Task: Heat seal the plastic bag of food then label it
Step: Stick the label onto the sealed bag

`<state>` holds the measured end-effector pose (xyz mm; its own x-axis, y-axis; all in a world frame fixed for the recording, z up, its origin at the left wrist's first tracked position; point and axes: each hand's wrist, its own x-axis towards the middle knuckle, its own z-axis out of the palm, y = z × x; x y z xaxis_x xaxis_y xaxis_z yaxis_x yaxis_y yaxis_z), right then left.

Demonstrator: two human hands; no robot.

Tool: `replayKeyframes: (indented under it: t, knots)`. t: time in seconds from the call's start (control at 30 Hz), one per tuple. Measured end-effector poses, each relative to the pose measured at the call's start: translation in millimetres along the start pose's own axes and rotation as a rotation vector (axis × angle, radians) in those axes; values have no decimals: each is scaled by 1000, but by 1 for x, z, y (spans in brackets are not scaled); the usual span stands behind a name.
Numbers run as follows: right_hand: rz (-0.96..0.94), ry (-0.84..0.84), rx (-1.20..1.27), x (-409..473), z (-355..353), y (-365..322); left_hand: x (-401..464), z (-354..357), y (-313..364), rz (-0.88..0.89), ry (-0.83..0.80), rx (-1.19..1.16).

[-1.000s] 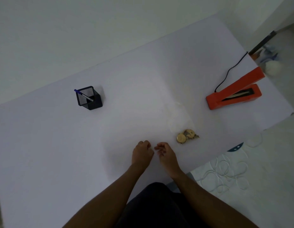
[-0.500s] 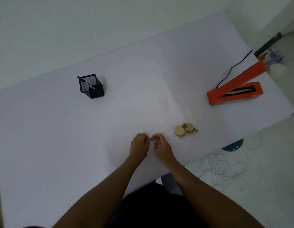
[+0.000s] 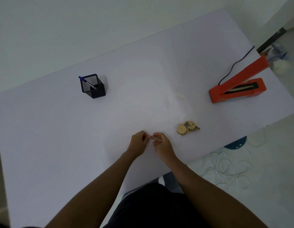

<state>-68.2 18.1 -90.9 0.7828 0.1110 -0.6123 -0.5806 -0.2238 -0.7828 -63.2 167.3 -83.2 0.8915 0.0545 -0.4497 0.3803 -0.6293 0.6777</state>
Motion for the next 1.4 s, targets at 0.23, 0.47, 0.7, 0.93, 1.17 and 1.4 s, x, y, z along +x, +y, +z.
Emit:
replayKeyframes:
  t: [0.23,0.47,0.7,0.93,1.17,1.4]
  knots:
    - [42,-8,49,7,-1,-6,5,-5,-1,-92,9,-91]
    - [29,25,29,10,0,-10,10,-2,0,-111,32,-104]
    - [26,21,26,11,-1,-10,5,-3,-1,-65,15,-131]
    - [30,32,19,11,0,-11,1,-5,-1,-61,33,-158]
    - [-11,44,-36,10,3,-11,-1,-6,2,-101,57,-170]
    - [-90,97,-208,13,10,-15,-10,-17,5,-126,35,-261]
